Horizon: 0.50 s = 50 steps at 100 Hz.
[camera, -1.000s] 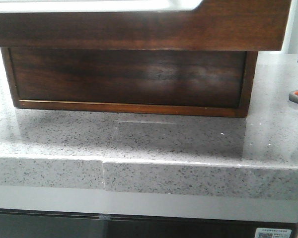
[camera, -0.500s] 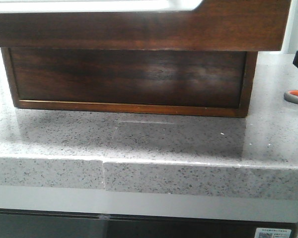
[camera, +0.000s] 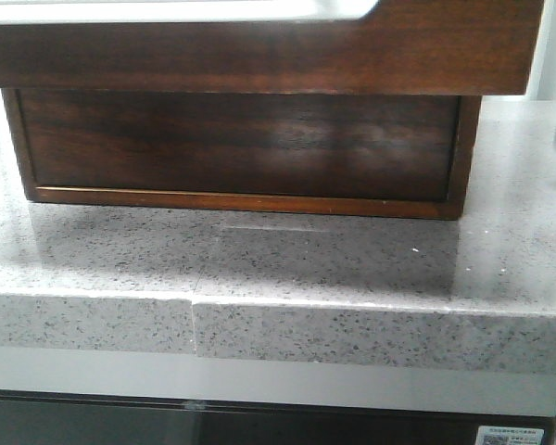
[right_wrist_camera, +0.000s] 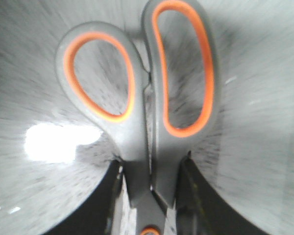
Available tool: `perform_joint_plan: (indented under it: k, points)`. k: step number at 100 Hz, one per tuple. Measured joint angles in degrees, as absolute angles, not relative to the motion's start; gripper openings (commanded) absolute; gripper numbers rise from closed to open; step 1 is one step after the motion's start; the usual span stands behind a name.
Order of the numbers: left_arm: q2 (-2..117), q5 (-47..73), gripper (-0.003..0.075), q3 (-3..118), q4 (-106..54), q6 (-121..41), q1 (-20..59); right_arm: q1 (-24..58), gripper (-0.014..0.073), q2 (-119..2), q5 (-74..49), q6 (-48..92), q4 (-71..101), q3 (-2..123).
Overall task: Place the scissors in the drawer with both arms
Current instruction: 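Carry the scissors over the open drawer with the right gripper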
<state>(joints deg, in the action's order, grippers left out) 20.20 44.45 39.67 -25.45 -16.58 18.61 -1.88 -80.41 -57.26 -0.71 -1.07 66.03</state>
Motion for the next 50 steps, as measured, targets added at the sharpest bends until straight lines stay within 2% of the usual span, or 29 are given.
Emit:
perform_joint_plan:
  k: [38,50]
  points:
    - [20.2,44.5,-0.0020,39.7,-25.6,-16.6,18.6,-1.9,-0.0066,-66.5,-67.4,3.5,2.5,83.8]
    - [20.2,44.5,-0.0020,39.7,-25.6,-16.6,18.6,1.0,-0.0066,-64.3,-68.0,6.6,5.5,90.9]
